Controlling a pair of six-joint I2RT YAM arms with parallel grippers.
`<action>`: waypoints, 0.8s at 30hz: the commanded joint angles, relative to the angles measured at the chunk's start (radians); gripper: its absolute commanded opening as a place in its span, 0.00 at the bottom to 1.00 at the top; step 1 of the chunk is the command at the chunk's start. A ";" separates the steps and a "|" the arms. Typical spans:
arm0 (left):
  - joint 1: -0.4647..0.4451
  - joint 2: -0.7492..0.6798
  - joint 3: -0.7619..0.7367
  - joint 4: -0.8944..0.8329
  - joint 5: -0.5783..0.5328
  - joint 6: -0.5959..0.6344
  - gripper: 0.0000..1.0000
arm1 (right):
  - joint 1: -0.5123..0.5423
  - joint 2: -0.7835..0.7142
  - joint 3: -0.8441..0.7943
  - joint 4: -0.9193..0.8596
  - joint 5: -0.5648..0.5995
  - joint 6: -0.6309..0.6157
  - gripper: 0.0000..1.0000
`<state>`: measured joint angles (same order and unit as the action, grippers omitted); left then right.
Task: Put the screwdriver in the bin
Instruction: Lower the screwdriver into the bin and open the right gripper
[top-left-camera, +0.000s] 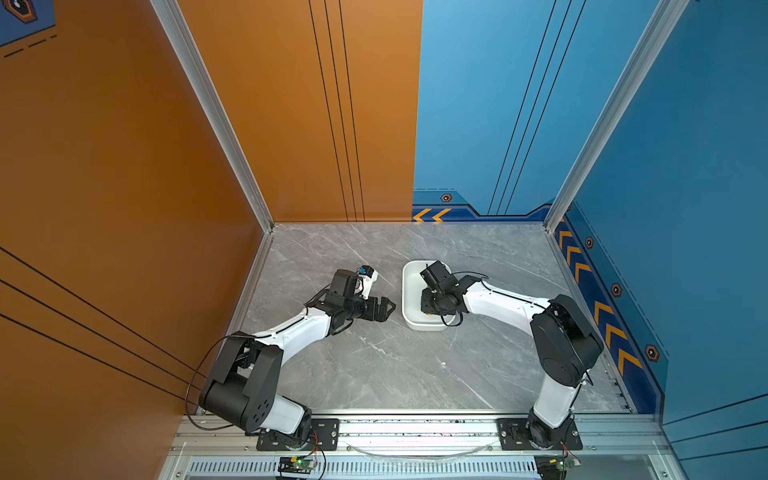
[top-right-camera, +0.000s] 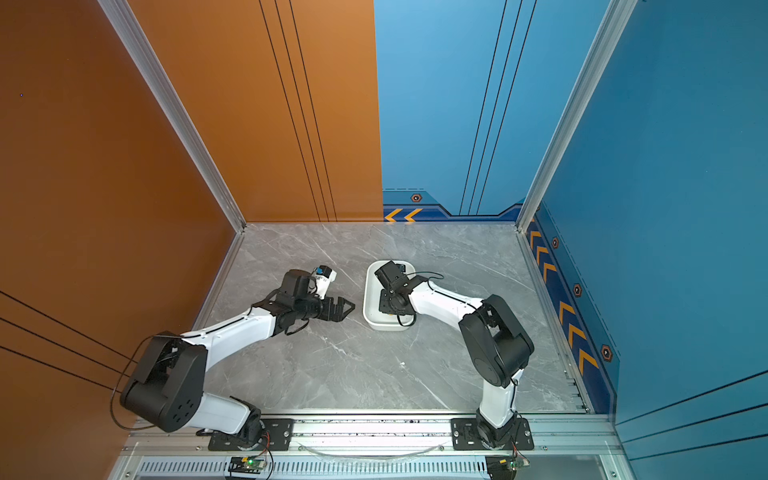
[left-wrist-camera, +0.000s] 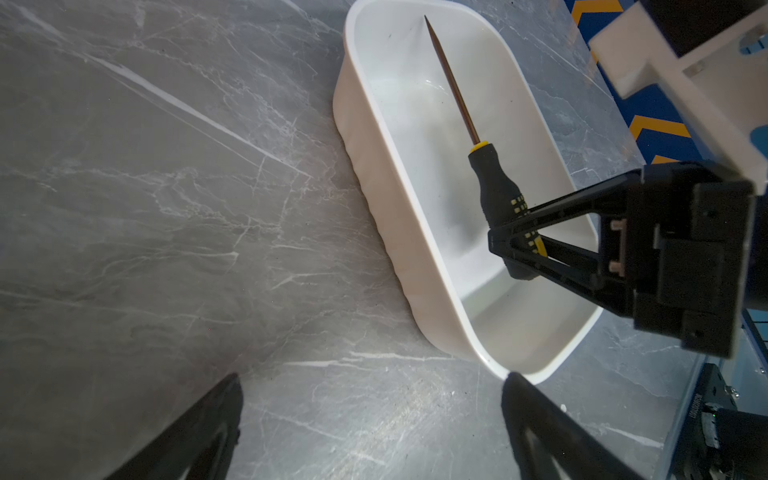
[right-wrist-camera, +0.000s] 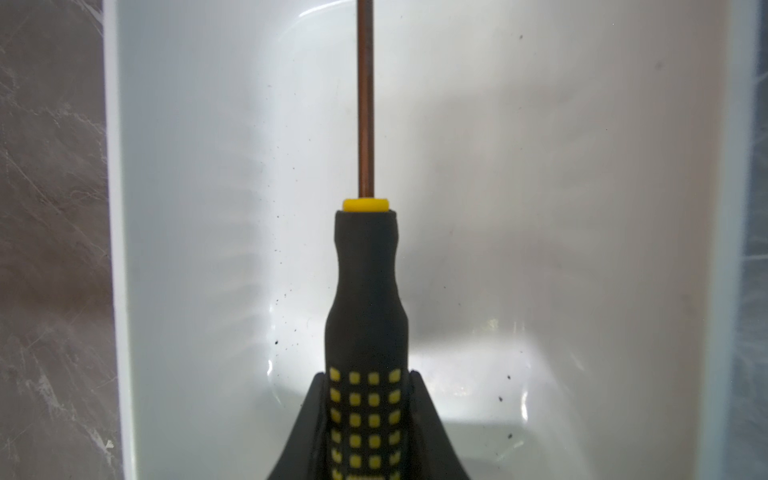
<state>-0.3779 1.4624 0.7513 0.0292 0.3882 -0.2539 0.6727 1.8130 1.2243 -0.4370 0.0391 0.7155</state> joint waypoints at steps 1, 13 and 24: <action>0.010 -0.011 -0.013 -0.018 -0.021 0.005 0.98 | 0.008 0.015 0.012 -0.028 0.036 0.018 0.09; 0.013 -0.013 -0.024 -0.025 -0.030 0.011 0.98 | 0.022 0.028 -0.008 -0.026 0.036 0.031 0.08; 0.016 -0.026 -0.028 -0.033 -0.037 0.016 0.98 | 0.022 0.058 -0.012 -0.022 0.038 0.041 0.08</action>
<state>-0.3714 1.4620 0.7387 0.0166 0.3668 -0.2531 0.6922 1.8507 1.2217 -0.4370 0.0471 0.7376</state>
